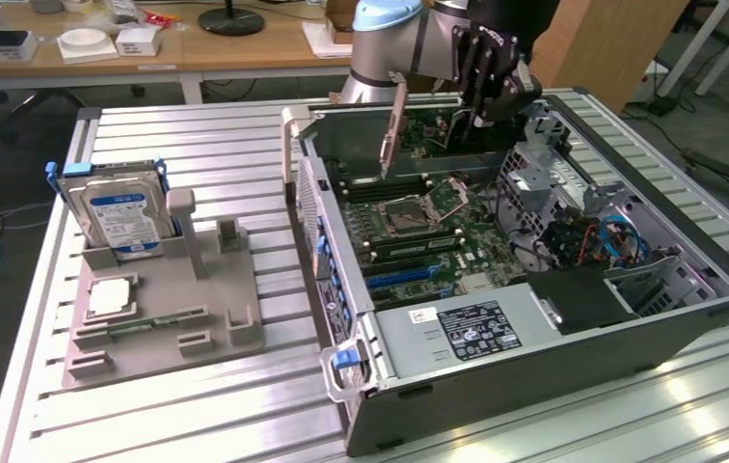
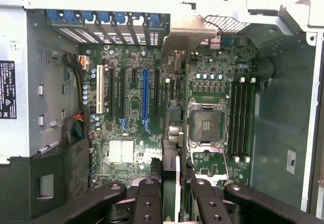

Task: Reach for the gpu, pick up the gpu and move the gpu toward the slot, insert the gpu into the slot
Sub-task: 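Insert the gpu into the slot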

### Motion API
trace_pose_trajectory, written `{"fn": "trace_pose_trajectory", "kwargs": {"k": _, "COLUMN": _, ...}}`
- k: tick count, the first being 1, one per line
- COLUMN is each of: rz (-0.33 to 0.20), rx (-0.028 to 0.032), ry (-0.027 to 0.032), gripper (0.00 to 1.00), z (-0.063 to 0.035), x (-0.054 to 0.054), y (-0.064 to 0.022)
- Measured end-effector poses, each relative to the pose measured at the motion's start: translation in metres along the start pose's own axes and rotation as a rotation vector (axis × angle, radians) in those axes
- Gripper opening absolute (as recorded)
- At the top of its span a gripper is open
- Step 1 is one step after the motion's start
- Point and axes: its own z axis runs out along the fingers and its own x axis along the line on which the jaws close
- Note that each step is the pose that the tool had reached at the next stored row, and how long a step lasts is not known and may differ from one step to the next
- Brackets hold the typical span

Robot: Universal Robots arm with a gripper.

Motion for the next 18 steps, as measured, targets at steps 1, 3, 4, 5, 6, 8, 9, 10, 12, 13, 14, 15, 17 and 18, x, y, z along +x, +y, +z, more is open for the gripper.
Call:
{"fn": "trace_pose_trajectory", "kwargs": {"k": 1, "rz": 0.0, "rx": 0.0, "ry": 0.0001, "gripper": 0.27, "z": 0.0, "x": 0.0, "y": 0.0}}
{"fn": "trace_pose_trajectory", "kwargs": {"k": 3, "rz": 0.0, "rx": 0.0001, "ry": 0.0, "gripper": 0.27, "z": 0.0005, "x": 0.0, "y": 0.0}}
{"fn": "trace_pose_trajectory", "kwargs": {"k": 4, "rz": 0.0, "rx": -0.0001, "ry": 0.0001, "gripper": 0.27, "z": 0.0007, "x": 0.0, "y": 0.0}}
{"fn": "trace_pose_trajectory", "kwargs": {"k": 5, "rz": 0.0, "rx": -0.0001, "ry": 0.0002, "gripper": 0.27, "z": 0.0007, "x": 0.0, "y": 0.0}}
{"fn": "trace_pose_trajectory", "kwargs": {"k": 6, "rz": 0.0, "rx": -0.0001, "ry": 0.0003, "gripper": 0.27, "z": 0.0006, "x": 0.0, "y": 0.0}}
{"fn": "trace_pose_trajectory", "kwargs": {"k": 8, "rz": 0.0, "rx": -0.0001, "ry": 0.0003, "gripper": 0.27, "z": 0.0006, "x": 0.0, "y": 0.0}}
{"fn": "trace_pose_trajectory", "kwargs": {"k": 9, "rz": 0.0, "rx": 0.0, "ry": 0.0003, "gripper": 0.27, "z": 0.0007, "x": 0.0, "y": 0.0}}
{"fn": "trace_pose_trajectory", "kwargs": {"k": 10, "rz": 0.0, "rx": -0.0001, "ry": 0.0003, "gripper": 0.27, "z": 0.0007, "x": 0.0, "y": -0.0001}}
{"fn": "trace_pose_trajectory", "kwargs": {"k": 12, "rz": 0.0, "rx": 0.0, "ry": 0.0003, "gripper": 0.27, "z": 0.0007, "x": 0.0, "y": 0.0}}
{"fn": "trace_pose_trajectory", "kwargs": {"k": 13, "rz": 0.0, "rx": -0.0001, "ry": 0.0003, "gripper": 0.27, "z": 0.0007, "x": 0.0, "y": 0.0}}
{"fn": "trace_pose_trajectory", "kwargs": {"k": 14, "rz": 0.0, "rx": -0.0001, "ry": 0.0003, "gripper": 0.27, "z": 0.0006, "x": 0.0, "y": 0.0}}
{"fn": "trace_pose_trajectory", "kwargs": {"k": 15, "rz": 0.0, "rx": 0.0, "ry": 0.0003, "gripper": 0.27, "z": 0.0007, "x": 0.0, "y": 0.0}}
{"fn": "trace_pose_trajectory", "kwargs": {"k": 17, "rz": 0.0, "rx": 0.0002, "ry": -0.0001, "gripper": 0.27, "z": 0.0022, "x": 0.0001, "y": 0.0004}}
{"fn": "trace_pose_trajectory", "kwargs": {"k": 18, "rz": 0.0, "rx": 0.0, "ry": 0.0002, "gripper": 0.27, "z": 0.0034, "x": 0.0001, "y": 0.0006}}
